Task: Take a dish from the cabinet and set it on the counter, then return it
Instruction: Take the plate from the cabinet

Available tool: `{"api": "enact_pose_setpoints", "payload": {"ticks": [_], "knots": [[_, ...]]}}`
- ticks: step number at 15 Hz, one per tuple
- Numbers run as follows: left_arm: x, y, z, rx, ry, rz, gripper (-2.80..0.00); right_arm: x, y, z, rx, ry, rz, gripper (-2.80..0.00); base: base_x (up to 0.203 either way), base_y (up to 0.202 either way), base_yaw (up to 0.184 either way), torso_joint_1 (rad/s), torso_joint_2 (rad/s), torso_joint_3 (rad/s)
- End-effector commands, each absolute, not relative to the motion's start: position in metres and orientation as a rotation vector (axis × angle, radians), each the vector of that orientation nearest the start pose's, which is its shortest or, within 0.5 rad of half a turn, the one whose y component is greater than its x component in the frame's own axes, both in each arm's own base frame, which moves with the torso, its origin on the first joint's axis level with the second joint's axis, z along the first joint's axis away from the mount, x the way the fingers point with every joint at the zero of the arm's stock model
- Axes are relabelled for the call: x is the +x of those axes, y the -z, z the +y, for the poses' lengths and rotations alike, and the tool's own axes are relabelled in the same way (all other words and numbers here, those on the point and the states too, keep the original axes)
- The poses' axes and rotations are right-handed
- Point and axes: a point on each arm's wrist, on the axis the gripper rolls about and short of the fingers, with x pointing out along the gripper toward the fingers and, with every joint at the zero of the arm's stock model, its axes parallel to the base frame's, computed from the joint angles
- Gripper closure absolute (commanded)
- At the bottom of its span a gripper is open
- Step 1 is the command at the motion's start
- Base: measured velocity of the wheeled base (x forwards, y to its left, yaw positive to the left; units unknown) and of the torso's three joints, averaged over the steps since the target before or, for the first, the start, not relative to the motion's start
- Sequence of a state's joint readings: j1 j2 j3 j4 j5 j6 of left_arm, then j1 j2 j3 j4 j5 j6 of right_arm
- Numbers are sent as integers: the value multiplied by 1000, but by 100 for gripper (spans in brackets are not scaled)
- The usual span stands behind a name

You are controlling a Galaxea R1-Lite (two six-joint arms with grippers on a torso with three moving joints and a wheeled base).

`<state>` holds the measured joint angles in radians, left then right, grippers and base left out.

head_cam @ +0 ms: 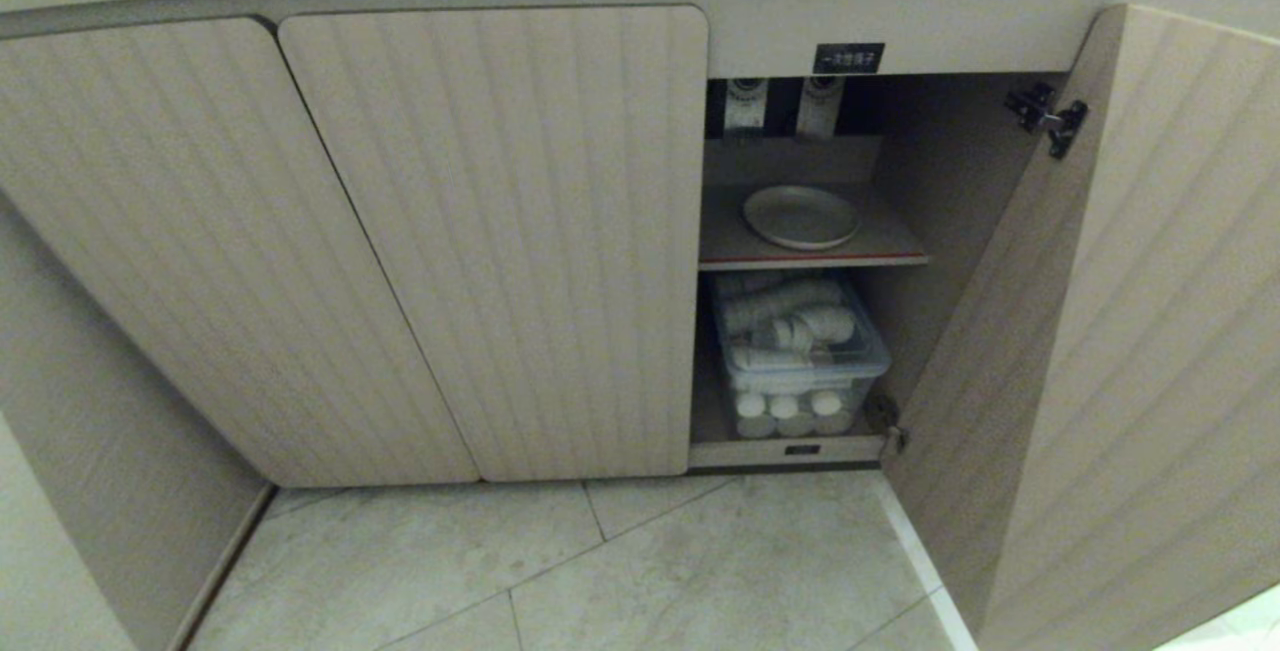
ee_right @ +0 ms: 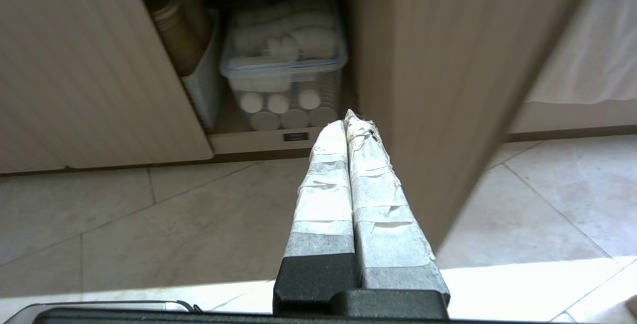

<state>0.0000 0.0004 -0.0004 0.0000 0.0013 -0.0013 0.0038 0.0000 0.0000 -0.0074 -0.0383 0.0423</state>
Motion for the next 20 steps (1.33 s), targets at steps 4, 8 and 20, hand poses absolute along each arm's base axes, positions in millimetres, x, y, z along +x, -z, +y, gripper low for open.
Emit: {"api": "enact_pose_setpoints", "payload": {"ticks": [4,8,20], "knots": [[-23,-75,0,-2,0,0,0,-23,-76,-1,43,34,-8,0,0,94,-3,0,1,2],[-23,-75,0,-2,0,0,0,-23,-76,-1,43,34,-10,0,0,0,0,0,0,0],[-23,-75,0,-2,0,0,0,-23,-76,-1,43,34,-8,0,0,0,0,0,0,0]]}}
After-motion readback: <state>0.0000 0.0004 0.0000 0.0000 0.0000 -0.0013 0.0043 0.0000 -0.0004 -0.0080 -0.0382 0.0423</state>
